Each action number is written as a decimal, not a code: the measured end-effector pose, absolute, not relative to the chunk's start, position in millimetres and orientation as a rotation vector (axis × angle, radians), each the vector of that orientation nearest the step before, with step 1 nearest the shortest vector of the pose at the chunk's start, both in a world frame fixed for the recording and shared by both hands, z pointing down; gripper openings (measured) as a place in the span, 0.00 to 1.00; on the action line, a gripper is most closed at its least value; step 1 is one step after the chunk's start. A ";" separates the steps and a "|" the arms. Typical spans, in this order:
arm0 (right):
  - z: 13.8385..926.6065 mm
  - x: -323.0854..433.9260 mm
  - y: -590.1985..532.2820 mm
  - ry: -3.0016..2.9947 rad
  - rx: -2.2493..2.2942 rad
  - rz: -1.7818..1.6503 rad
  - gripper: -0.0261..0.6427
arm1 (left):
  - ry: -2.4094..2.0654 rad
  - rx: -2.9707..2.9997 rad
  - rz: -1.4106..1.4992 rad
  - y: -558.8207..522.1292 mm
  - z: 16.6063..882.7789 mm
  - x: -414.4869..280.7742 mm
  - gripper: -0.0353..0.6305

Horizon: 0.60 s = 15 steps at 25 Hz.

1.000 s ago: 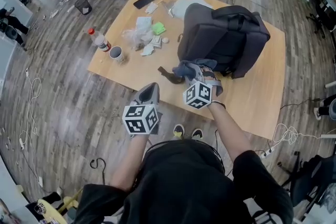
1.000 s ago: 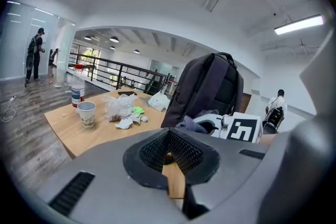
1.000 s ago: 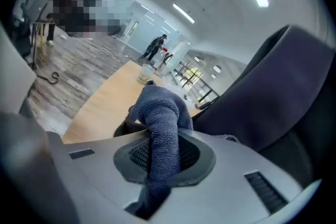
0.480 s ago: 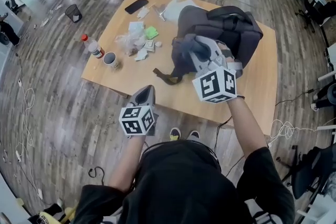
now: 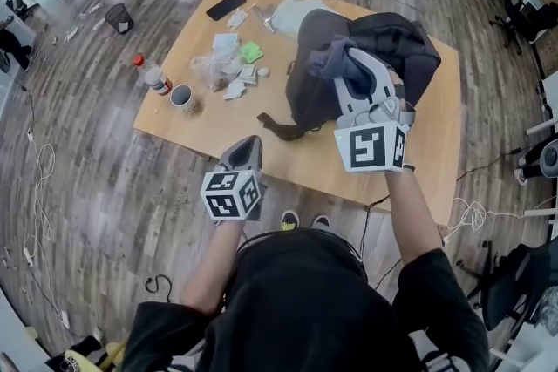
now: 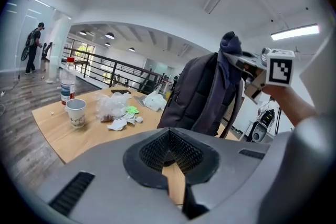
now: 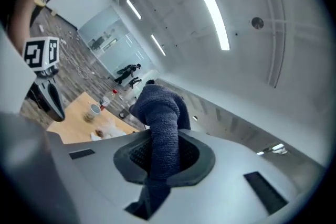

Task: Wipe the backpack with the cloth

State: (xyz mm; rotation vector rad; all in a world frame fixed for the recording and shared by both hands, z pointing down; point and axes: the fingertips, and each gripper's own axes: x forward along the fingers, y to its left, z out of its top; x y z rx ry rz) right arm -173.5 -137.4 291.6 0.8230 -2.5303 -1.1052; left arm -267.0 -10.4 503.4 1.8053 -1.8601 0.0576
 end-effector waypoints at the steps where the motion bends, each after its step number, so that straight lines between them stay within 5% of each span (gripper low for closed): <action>1: 311.7 -175.6 -129.9 -2.553 0.776 -1.052 0.09 | -1.864 1.797 0.060 -9.0 504.3 -269.3 0.08; 9: 570.1 -210.3 -119.7 -2.301 0.340 -0.879 0.09 | -1.891 1.721 0.088 4.6 516.5 -284.2 0.08; 15: 612.2 -212.1 -108.9 -2.284 0.237 -0.883 0.10 | -1.905 1.690 0.104 16.5 523.2 -291.9 0.08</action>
